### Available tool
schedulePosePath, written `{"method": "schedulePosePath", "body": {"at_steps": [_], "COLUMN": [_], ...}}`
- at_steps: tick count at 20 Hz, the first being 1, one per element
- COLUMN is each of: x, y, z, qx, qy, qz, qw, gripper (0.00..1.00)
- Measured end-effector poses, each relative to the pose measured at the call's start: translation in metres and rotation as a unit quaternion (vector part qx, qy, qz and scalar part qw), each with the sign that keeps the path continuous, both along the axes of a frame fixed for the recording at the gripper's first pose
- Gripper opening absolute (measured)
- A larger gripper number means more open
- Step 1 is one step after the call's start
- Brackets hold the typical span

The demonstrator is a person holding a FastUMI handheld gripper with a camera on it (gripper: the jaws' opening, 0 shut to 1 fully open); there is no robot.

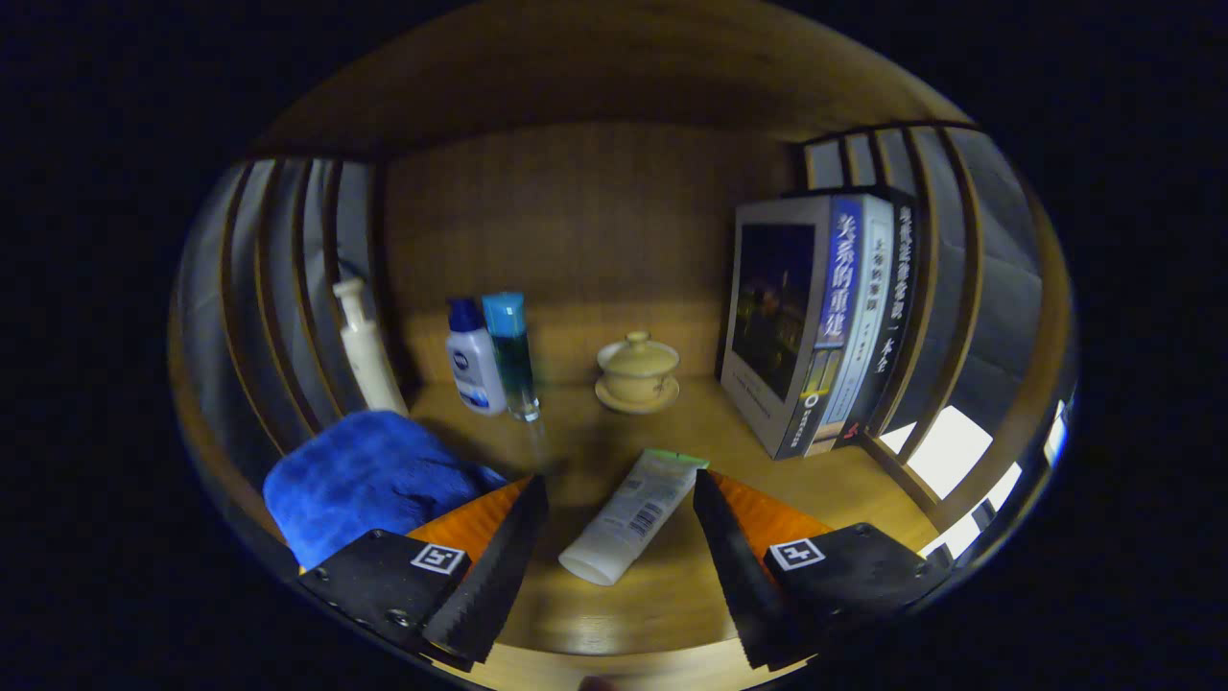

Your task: Pull open the drawer, take out the items inside it, and place them on the countertop above the cabinet.

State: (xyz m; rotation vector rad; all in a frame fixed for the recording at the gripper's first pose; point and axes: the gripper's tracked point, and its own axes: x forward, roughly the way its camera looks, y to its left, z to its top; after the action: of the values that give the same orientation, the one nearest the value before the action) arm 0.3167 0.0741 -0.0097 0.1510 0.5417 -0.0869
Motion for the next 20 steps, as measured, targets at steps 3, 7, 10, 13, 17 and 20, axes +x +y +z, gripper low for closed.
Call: {"method": "schedulePosePath", "body": {"at_steps": [3,7,10,13,17,20], "x": [-0.026,-0.059,-0.092,-0.12,-0.171,-0.211], "y": [-0.018,-0.005,0.013,0.042,0.067,0.063], "z": [0.034,0.079,0.103,0.11,0.09,0.069], "qx": [-0.049,-0.072,-0.074,-0.065,-0.05,-0.054], "qy": [-0.021,-0.084,-0.117,-0.142,-0.158,-0.164], "qz": [-0.022,-0.018,-0.007,0.018,0.04,0.042], "qw": [0.998,0.994,0.99,0.987,0.985,0.984], "gripper": [0.99,0.99,0.99,0.98,0.98,0.98]}}
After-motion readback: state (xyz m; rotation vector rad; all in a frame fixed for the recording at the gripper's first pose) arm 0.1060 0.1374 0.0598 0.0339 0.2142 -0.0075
